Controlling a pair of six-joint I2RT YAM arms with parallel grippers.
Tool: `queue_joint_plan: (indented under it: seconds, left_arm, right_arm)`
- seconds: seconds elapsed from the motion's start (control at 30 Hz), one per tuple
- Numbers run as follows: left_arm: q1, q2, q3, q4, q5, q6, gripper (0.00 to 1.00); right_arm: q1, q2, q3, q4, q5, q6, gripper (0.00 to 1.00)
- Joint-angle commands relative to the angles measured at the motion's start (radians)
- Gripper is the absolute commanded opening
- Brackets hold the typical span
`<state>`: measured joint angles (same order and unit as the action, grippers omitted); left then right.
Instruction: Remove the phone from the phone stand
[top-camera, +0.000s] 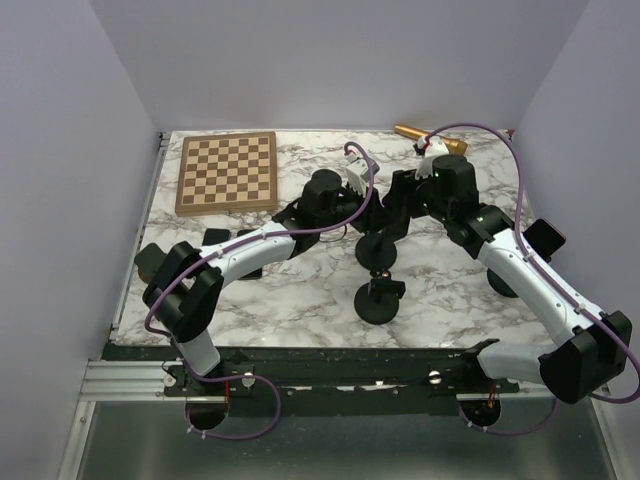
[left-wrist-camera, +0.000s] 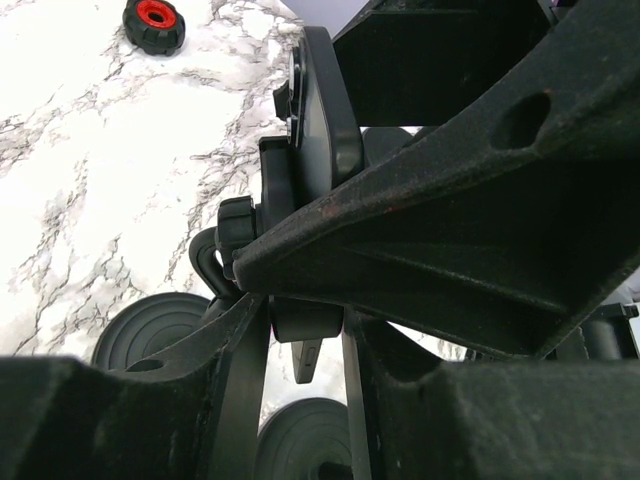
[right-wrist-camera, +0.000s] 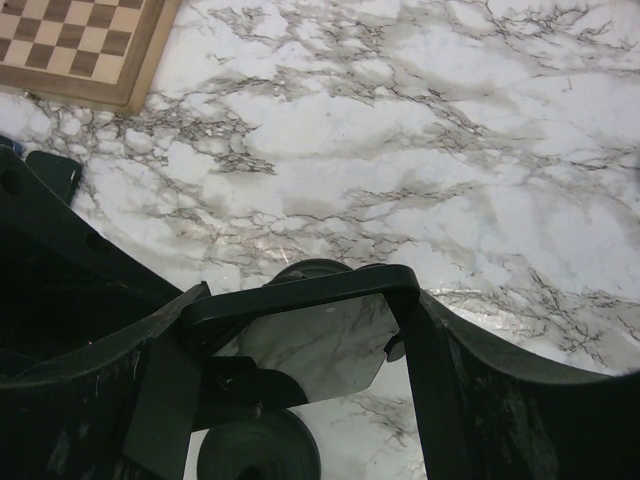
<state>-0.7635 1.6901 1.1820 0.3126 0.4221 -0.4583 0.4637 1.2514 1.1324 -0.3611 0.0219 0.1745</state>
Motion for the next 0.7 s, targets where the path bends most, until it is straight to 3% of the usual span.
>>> queue_joint_plan:
  seconds: [0.0, 0.1, 0.2, 0.23, 0.4, 0.67]
  left_arm:
    - [-0.013, -0.01, 0.05, 0.093, -0.05, -0.023, 0.44]
    - [-0.013, -0.014, 0.047, 0.104, -0.062, -0.026, 0.39]
    - [-0.01, -0.029, 0.021, 0.125, -0.092, -0.038, 0.05]
    - [-0.008, -0.034, 0.001, 0.153, -0.086, -0.043, 0.02]
    - [0.014, -0.049, -0.072, 0.221, 0.035, -0.048, 0.0]
    - [0.112, 0.033, -0.063, 0.24, 0.323, -0.169, 0.0]
  right_arm:
    - [0.021, 0.008, 0.032, 0.021, -0.043, -0.002, 0.01]
    - [0.021, 0.003, 0.025, 0.022, -0.035, -0.005, 0.01]
    - [0.021, -0.01, 0.003, 0.037, -0.026, -0.012, 0.01]
    - [0.02, -0.019, -0.008, 0.048, -0.003, -0.017, 0.01]
    - [0.02, -0.048, -0.058, 0.088, -0.013, -0.075, 0.01]
    - [0.01, -0.072, -0.052, 0.058, -0.348, -0.195, 0.0]
